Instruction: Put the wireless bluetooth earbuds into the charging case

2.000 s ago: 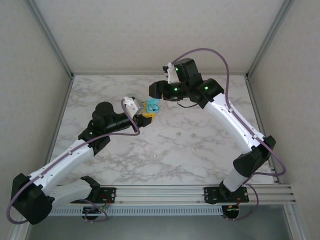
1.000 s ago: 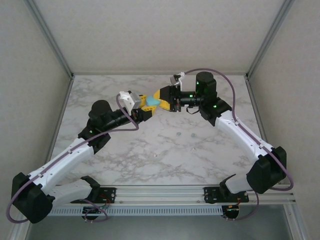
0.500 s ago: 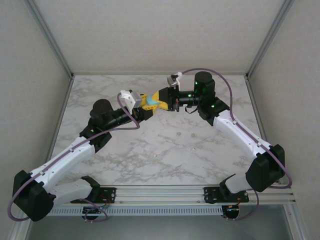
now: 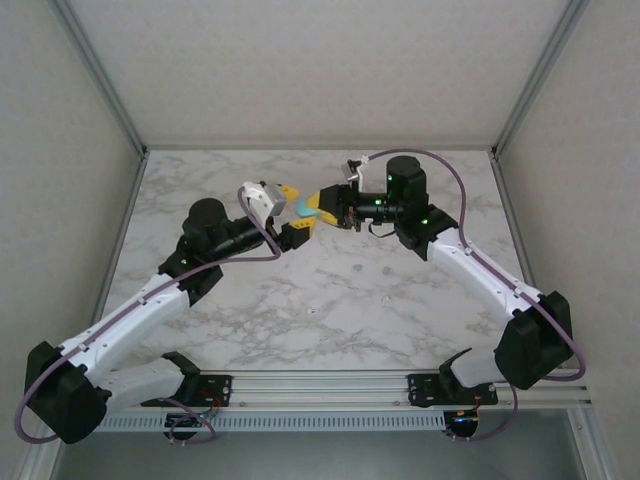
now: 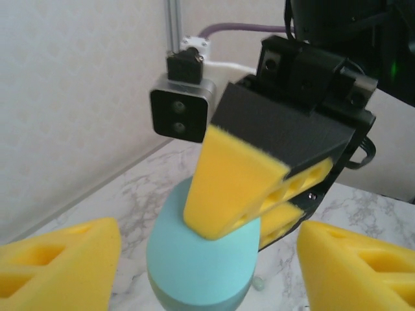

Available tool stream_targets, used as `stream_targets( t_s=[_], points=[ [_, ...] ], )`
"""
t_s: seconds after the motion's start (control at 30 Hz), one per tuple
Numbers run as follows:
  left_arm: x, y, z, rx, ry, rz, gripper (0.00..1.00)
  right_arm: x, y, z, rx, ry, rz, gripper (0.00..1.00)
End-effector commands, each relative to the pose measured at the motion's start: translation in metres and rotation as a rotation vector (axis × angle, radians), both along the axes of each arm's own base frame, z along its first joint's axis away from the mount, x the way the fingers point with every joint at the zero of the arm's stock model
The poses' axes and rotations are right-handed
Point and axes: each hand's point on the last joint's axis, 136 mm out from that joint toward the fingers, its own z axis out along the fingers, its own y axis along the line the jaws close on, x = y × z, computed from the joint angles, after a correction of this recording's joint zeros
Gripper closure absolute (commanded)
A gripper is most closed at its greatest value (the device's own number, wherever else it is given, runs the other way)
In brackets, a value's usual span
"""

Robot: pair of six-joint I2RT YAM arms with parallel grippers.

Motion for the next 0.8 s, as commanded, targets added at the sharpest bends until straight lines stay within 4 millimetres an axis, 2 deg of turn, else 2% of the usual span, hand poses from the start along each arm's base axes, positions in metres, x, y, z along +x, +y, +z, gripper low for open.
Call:
stream_targets(
  t_s=[0.0,0.07,0.1,0.2,0.3,0.37,0.43,0.63,0.77],
  points=[
    [-0.003,0.013,-0.003,0.021,-0.001,0.057,0.19,0.016,-0.021,0.013,0.000,-0.133,-0.131,0.85],
    [-0.003,0.023,-0.010,0.033,0.009,0.110,0.03,0.032,-0.042,-0.006,-0.069,-0.152,-0.238,0.85],
    [-0.004,0.027,-0.013,0.035,0.010,0.130,0.00,0.040,-0.054,-0.021,-0.123,-0.148,-0.297,0.84],
    [-0.001,0.043,-0.014,0.025,0.035,0.217,0.00,0.066,-0.102,-0.080,-0.310,-0.110,-0.475,0.84],
    [0.005,0.055,-0.019,0.039,0.091,0.292,0.00,0.085,-0.150,-0.149,-0.453,0.010,-0.597,0.84],
    [0.007,0.057,-0.020,0.033,0.113,0.314,0.00,0.094,-0.168,-0.185,-0.467,0.080,-0.610,0.85],
    [0.012,0.061,-0.017,-0.008,0.136,0.350,0.00,0.096,-0.178,-0.211,-0.478,0.117,-0.601,0.84],
    [0.023,0.079,-0.023,-0.066,0.257,0.478,0.00,0.113,-0.200,-0.248,-0.504,0.159,-0.577,0.84],
    [0.028,0.092,-0.019,-0.104,0.303,0.550,0.00,0.129,-0.201,-0.258,-0.473,0.165,-0.555,0.84]
  ],
)
